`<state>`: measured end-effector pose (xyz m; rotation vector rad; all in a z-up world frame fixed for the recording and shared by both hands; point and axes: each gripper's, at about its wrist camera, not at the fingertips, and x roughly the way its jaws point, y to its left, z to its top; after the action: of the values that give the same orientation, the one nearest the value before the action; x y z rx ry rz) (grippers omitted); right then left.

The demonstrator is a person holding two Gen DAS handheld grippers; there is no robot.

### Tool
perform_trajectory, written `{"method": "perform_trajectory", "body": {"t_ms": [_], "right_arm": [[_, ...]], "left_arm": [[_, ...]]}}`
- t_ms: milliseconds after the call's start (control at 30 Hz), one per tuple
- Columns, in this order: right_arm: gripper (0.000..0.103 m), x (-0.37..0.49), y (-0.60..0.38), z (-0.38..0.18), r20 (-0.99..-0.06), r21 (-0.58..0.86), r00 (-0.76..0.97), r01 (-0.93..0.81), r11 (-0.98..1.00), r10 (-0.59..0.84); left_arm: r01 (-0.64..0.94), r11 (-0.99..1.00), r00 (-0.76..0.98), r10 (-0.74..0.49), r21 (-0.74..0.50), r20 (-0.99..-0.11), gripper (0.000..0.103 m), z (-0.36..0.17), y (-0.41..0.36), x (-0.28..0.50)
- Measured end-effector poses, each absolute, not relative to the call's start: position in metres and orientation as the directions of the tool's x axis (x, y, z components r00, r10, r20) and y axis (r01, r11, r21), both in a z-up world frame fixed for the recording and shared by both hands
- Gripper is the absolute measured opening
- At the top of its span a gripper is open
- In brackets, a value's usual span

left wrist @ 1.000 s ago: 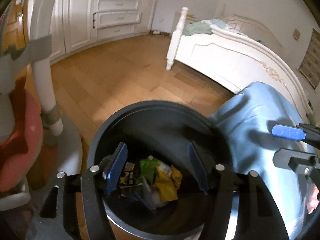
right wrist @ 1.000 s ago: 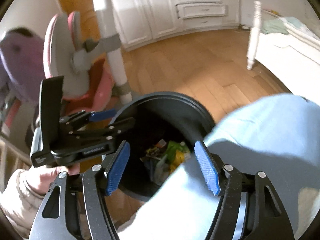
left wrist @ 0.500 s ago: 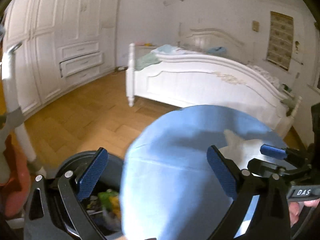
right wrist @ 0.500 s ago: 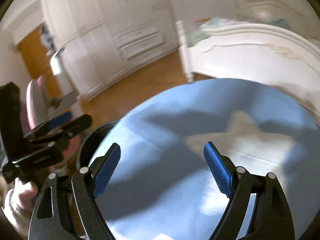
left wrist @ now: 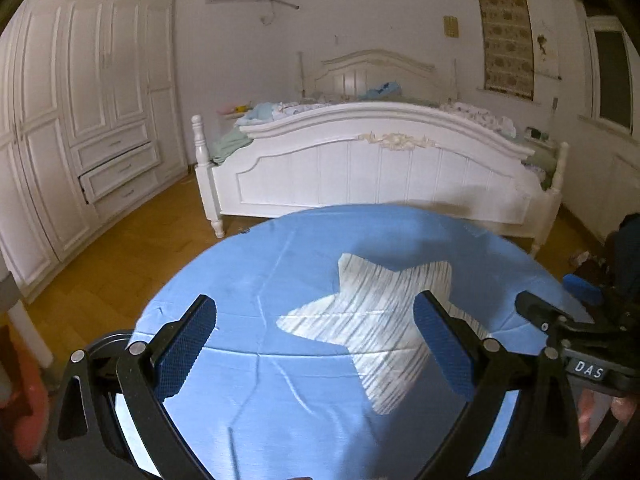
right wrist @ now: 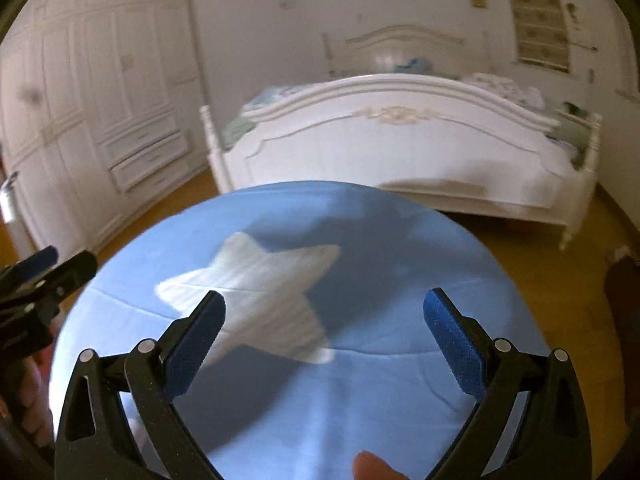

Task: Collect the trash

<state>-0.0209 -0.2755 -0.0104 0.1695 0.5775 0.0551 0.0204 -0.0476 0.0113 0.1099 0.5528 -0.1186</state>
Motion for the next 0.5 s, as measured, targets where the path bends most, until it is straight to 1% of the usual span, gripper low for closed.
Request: {"method": "perform_trajectory", "body": {"t_ms": [133, 267, 500], "right_arm": [[0.098, -0.024, -0.277, -0.016, -0.509, 0.170, 0.859, 0.040, 0.985, 0.053], [0.098, -0.032, -0.277, -0.012, -0.457, 0.181, 0.888, 0.045, 0.983, 0.043], [0.098, -0.059, -0.273, -0.004, -0.390, 0.145, 0.921, 0.059, 0.988, 0.002]], "left_arm": [[0.143, 0.984, 0.836, -0.063, 0.105, -0.546, 0.098, -0.001, -0.062, 0.021], [0.127, 0.984, 0.860, -0.046, 0.126, -0.509, 0.098, -0.001, -0.063, 0.011], [0.124, 0.990, 0.844, -0.072, 0.063, -0.531, 0.098, -0.006, -0.052, 0.013]]}}
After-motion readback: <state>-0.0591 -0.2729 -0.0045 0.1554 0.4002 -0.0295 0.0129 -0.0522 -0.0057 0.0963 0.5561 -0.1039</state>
